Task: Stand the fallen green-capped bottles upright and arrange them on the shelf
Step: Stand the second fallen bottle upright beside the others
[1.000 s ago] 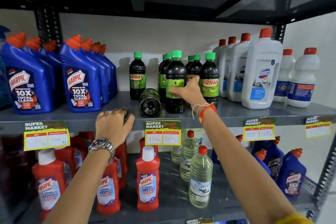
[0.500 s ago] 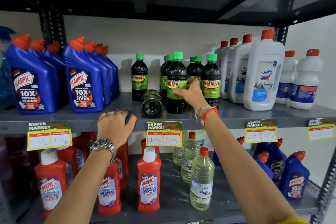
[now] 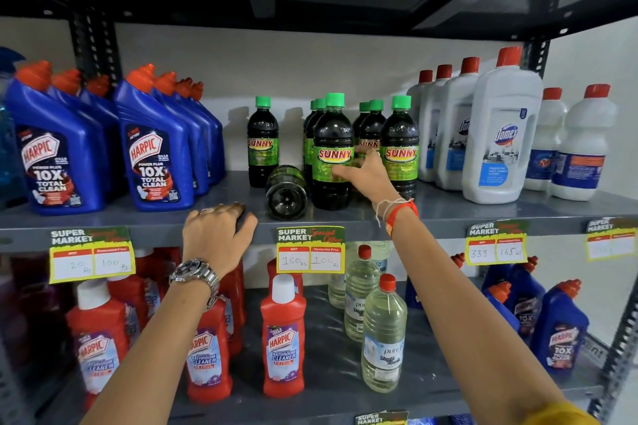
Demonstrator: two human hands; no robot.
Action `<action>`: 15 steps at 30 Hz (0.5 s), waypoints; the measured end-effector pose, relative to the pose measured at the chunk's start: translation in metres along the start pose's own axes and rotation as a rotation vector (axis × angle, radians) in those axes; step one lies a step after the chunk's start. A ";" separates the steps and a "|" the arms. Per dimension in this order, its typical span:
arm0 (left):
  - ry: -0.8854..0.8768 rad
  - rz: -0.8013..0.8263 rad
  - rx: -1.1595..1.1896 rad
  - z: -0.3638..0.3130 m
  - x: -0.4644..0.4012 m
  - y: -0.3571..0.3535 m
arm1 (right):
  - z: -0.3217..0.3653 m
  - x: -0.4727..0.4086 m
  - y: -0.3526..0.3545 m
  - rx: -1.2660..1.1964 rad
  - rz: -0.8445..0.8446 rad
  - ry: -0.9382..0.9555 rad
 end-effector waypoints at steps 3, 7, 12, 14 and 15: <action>-0.002 0.001 0.002 0.000 0.000 0.000 | 0.000 0.003 -0.002 0.007 0.021 0.026; -0.003 -0.001 0.011 -0.001 0.000 0.001 | 0.017 0.015 0.002 0.178 -0.108 0.177; -0.022 0.049 -0.005 0.000 -0.002 0.002 | 0.016 0.011 0.000 0.273 -0.126 0.131; -0.025 0.085 -0.020 0.002 -0.003 0.004 | 0.020 0.012 0.006 0.281 -0.199 0.148; -0.022 0.082 -0.023 0.004 -0.002 0.007 | 0.027 0.016 0.011 0.267 -0.283 0.192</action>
Point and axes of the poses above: each hand's wrist, its own x-axis away from the middle knuckle, its own y-axis out of the back of the hand, z = x × y, the point moved 8 cm from there along -x, towards the middle knuckle, and after that the axes turned 3 degrees about x, right-handed, at the moved point
